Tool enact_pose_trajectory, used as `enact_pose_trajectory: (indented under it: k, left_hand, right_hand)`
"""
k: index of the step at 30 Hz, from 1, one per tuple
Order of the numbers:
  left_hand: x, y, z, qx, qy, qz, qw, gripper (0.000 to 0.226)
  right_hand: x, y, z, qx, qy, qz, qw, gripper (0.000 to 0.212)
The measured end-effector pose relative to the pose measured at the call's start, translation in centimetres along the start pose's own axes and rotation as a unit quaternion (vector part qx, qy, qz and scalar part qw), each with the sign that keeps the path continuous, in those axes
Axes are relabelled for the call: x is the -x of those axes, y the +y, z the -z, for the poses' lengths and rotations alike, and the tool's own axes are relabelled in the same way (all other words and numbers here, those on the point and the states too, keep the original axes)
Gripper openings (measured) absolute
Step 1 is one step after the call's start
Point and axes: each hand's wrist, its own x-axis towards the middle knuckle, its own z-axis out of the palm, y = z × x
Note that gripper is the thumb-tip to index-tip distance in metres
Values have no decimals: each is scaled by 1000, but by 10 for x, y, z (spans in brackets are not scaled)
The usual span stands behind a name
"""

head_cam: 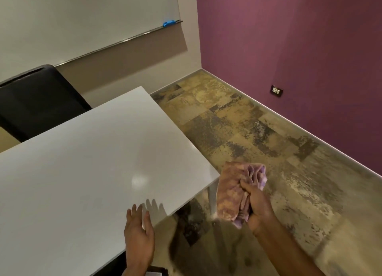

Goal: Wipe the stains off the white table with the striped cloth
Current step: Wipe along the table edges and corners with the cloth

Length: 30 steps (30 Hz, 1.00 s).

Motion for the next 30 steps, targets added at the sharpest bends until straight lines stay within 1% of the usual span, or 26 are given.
enact_pose_trajectory:
  k: [3, 9, 11, 14, 16, 17, 19, 21, 23, 26, 28, 30]
  left_hand:
    - [12, -5, -10, 31, 21, 3, 999, 49]
    - [6, -16, -38, 98, 119, -29, 988, 49]
    - [1, -19, -47, 128, 146, -52, 980, 49]
    - [-5, -34, -63, 158, 182, -64, 968, 50]
    - [-10, -49, -72, 160, 214, -106, 958, 51]
    - [-16, -57, -76, 161, 229, -125, 952, 51]
    - [-33, -79, -86, 166, 254, -147, 942, 50]
    - [-49, -105, -98, 157, 286, -166, 931, 46]
    - [-66, -128, -110, 148, 329, -194, 912, 42]
    - [-87, -147, -122, 165, 373, -217, 887, 38]
    - [-91, -149, -127, 188, 382, -231, 875, 39]
    - [-89, -147, -128, 218, 397, -266, 851, 39]
  right_hand:
    - [5, 21, 21, 7, 0, 10, 1000, 26]
    - [-13, 65, 28, 18, 22, 59, 998, 39]
    - [-24, 80, 25, 21, 20, 62, 998, 37]
    - [-45, 101, 21, 25, 2, 74, 997, 30]
    - [-57, 108, 20, 13, -11, 92, 996, 32]
    - [-64, 111, 20, 1, 1, 101, 995, 34]
    - [-78, 114, 21, -33, 21, 132, 990, 36]
    - [-94, 119, 24, -69, 37, 173, 982, 27]
    - [-110, 129, 29, -81, 41, 230, 969, 17]
    - [-128, 146, 25, -105, -3, 296, 949, 10]
    - [-138, 156, 21, -112, -30, 333, 936, 12]
    - [-145, 161, 17, -107, -45, 386, 915, 13]
